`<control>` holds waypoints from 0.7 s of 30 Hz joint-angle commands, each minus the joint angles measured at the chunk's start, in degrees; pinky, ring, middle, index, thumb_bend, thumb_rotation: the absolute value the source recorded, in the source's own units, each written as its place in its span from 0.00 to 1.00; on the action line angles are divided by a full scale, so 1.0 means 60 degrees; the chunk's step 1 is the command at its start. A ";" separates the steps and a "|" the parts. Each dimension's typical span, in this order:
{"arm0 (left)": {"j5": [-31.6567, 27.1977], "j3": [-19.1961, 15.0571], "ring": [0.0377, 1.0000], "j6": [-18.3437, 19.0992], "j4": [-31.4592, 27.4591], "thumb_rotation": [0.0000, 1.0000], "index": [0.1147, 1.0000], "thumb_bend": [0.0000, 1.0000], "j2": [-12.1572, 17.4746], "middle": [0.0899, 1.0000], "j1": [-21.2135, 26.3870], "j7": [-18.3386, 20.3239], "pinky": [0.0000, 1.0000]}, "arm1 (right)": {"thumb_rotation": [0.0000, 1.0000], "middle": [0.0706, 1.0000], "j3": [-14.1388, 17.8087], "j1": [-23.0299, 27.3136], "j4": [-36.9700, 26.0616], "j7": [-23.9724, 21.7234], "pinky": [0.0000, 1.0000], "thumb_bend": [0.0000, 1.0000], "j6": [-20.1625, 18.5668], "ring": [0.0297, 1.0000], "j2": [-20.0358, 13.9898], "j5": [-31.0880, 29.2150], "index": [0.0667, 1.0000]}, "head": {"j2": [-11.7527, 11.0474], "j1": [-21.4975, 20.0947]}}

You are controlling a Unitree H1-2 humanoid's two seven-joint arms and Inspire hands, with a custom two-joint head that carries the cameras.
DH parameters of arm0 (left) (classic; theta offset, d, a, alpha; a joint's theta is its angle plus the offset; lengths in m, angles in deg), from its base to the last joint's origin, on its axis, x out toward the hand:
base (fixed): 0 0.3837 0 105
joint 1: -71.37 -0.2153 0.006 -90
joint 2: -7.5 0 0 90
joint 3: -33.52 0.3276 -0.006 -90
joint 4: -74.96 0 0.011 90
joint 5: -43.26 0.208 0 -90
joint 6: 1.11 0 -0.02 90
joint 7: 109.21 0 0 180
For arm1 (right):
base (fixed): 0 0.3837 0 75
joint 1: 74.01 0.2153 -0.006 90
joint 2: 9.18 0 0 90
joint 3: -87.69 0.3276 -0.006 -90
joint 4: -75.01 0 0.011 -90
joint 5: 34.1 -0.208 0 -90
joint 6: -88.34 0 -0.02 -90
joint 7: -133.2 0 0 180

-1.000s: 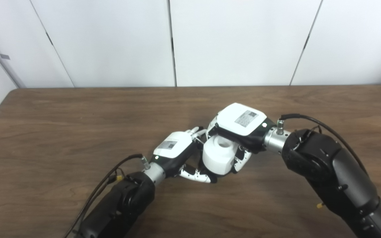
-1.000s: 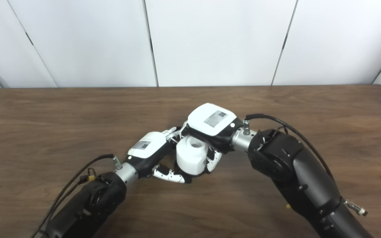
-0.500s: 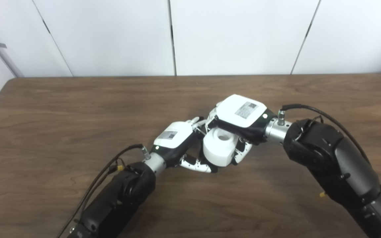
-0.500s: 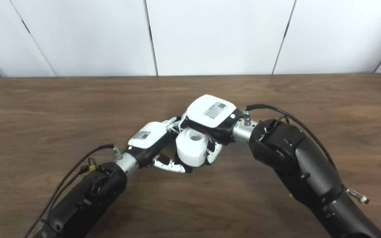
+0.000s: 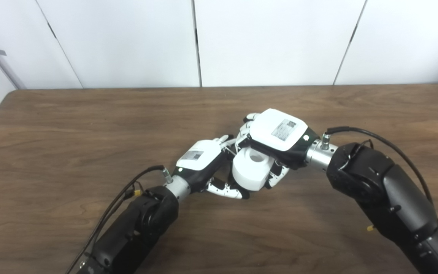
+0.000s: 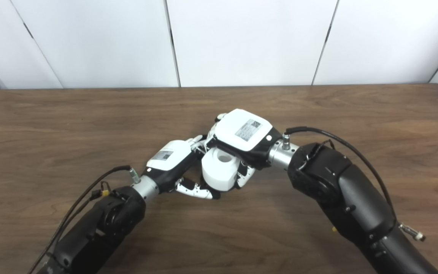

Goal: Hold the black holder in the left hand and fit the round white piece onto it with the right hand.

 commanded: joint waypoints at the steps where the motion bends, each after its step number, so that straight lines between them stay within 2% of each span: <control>1: 0.0141 0.0373 0.99 -0.0008 0.0164 0.07 0.42 0.52 0.0044 0.93 -0.0309 0.0677 0.94 | 0.14 0.68 0.0051 0.0104 0.0053 0.0318 0.89 0.53 0.0105 0.77 0.0096 0.0199 0.44 | 0.0003 0.0011; 11: 0.0097 0.0352 0.99 0.0015 0.0148 0.07 0.42 0.52 0.0051 0.94 -0.0331 0.0760 0.95 | 0.14 0.67 0.0218 0.0068 0.0189 0.1055 0.88 0.53 -0.0033 0.76 0.0288 0.0912 0.44 | 0.0032 0.0024; 21: 0.0086 0.0341 0.99 0.0027 0.0069 0.07 0.42 0.52 0.0089 0.94 -0.0360 0.0797 0.94 | 0.14 0.66 0.0253 0.0018 0.0243 0.1136 0.88 0.53 0.0035 0.76 0.0300 0.0992 0.44 | 0.0072 0.0022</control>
